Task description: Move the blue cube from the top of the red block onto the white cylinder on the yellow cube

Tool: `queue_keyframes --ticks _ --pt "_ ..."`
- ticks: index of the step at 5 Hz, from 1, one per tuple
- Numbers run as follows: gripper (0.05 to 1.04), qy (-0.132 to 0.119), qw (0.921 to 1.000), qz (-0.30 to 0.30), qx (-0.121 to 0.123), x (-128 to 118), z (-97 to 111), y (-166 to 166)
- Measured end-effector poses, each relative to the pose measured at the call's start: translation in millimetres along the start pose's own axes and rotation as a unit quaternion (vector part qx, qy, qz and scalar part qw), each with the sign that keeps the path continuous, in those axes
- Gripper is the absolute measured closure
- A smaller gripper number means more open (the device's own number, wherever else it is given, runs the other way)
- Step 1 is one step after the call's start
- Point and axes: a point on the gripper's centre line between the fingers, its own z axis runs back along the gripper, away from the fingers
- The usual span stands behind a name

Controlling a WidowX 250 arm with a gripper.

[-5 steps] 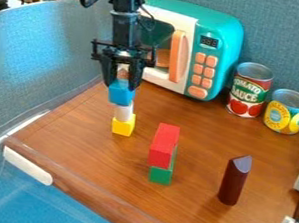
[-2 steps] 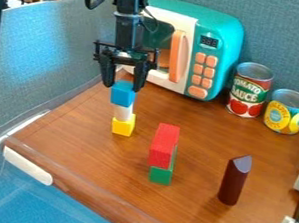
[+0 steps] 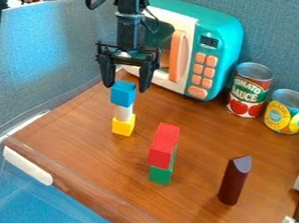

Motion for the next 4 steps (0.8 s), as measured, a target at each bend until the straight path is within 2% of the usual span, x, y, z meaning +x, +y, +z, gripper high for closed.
queue_keyframes --ticks 2,3,4 --pt "0.083 -0.058 0.9977 -0.025 0.025 -19 55 1" --pt "0.083 -0.041 0.9966 -0.048 0.053 -25 50 -3" --pt "0.083 -0.025 0.9925 -0.11 0.048 -35 37 -25"
